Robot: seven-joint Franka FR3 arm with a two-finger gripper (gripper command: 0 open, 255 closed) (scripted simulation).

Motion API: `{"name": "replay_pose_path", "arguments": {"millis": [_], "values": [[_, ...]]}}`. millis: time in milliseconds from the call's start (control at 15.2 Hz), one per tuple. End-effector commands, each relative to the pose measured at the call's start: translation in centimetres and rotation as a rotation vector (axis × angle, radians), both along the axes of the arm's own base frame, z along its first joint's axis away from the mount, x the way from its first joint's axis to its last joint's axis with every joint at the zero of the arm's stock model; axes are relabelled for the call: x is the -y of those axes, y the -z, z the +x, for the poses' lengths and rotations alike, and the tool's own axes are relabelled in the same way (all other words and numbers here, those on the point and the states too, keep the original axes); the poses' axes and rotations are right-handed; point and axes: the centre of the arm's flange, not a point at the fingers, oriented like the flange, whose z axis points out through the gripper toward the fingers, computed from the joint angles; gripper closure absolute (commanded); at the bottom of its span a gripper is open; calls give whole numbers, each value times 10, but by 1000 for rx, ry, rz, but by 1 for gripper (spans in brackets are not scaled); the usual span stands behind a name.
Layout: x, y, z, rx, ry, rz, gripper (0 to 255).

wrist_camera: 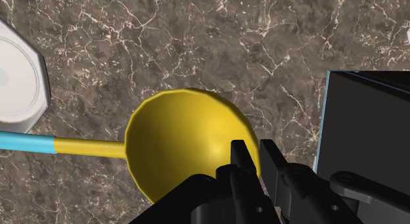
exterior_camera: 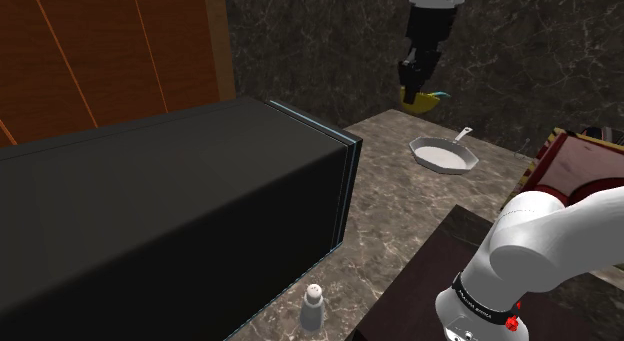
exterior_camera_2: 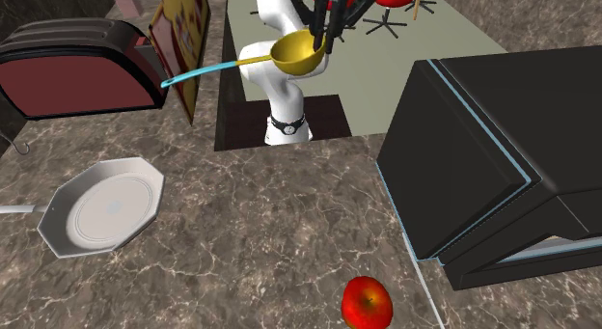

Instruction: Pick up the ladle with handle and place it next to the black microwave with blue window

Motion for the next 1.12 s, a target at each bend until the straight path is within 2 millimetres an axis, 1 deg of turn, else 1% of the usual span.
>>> {"name": "replay_pose_path", "arguments": {"millis": [0,726,792,1056], "values": [[0,-10,0,0,0,0,255],[0,-68,0,0,0,0,255],[0,-69,0,0,0,0,255],[-47,-70,-24,0,0,0,255]]}}
